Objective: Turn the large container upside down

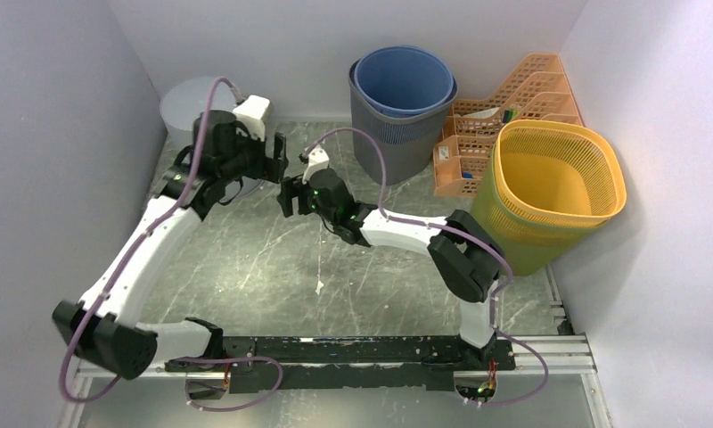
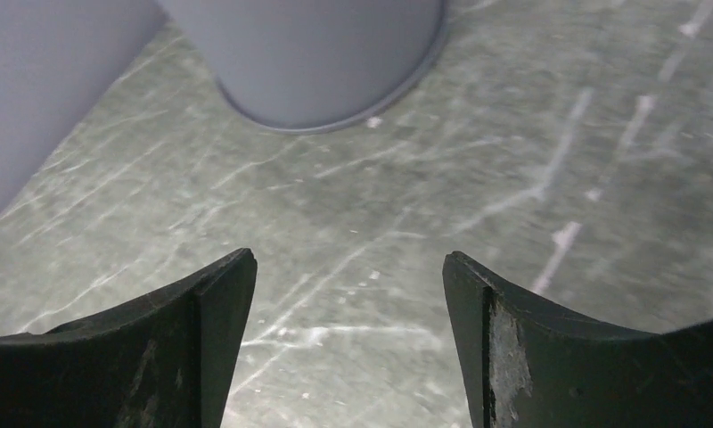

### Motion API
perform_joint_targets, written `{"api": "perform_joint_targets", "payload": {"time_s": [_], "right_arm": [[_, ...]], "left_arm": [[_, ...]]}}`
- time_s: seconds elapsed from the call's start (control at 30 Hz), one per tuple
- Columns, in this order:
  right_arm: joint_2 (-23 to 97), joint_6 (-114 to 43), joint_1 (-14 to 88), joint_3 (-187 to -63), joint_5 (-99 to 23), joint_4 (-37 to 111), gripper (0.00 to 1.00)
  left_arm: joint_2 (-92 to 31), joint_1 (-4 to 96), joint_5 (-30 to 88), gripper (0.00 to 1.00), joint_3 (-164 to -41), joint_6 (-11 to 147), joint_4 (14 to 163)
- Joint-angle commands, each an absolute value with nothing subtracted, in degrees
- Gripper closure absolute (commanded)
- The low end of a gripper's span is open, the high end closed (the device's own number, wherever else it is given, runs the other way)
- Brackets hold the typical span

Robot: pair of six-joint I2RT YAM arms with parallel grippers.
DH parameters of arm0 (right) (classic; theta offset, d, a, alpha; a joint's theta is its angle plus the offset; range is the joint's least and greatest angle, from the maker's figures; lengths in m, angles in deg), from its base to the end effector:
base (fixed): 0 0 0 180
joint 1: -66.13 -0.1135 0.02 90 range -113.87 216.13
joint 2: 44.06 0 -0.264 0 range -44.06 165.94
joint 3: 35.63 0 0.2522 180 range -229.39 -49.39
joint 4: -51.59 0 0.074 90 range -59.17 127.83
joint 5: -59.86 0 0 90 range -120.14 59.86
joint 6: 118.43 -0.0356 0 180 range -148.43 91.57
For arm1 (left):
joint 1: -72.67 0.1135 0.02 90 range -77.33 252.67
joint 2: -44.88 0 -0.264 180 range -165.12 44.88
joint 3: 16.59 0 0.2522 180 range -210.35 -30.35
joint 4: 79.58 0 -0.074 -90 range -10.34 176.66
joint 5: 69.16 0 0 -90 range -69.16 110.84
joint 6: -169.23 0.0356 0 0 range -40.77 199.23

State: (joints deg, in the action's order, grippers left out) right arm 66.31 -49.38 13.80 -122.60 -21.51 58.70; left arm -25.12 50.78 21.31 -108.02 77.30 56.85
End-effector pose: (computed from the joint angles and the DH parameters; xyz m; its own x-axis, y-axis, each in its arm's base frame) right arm 0.2781 0.3515 0.2302 -0.4084 0.0494 -0.9115 -0.5874 0.7501 0.3039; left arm 0.2467 -0.0994 0.4124 -0.3623 0.1093 -0.9256 0.3679 0.9292 -0.0343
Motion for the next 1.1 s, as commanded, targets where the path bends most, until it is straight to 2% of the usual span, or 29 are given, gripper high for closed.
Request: {"api": "perform_joint_targets", "payload": {"time_s": [0.0,0.17,0.37,0.73,1.07], "right_arm": [[63.5,-52.1,18.6,-118.2,-13.8,51.0,0.22],[56.7,-55.7,27.2,-108.6,-19.3,54.6,0.22],[50.8,-53.3,32.0,-105.6,-19.7,52.3,0.22],[40.4,-49.9,33.3,-102.7,-18.0,48.3,0.22],[33.6,-48.5,33.8,-99.6,-17.4,45.4,0.22]], "left_arm": [[-31.1,51.0,17.8,0.03,-105.1,71.9,52.3],[-35.2,52.3,13.3,0.02,-101.9,66.3,57.2],[-39.3,56.2,13.0,0.03,-97.3,61.0,66.3],[-48.8,60.3,1.9,0.04,-95.1,54.8,80.1],[-61.9,68.2,1.0,0.04,-103.3,56.9,84.7]]}}
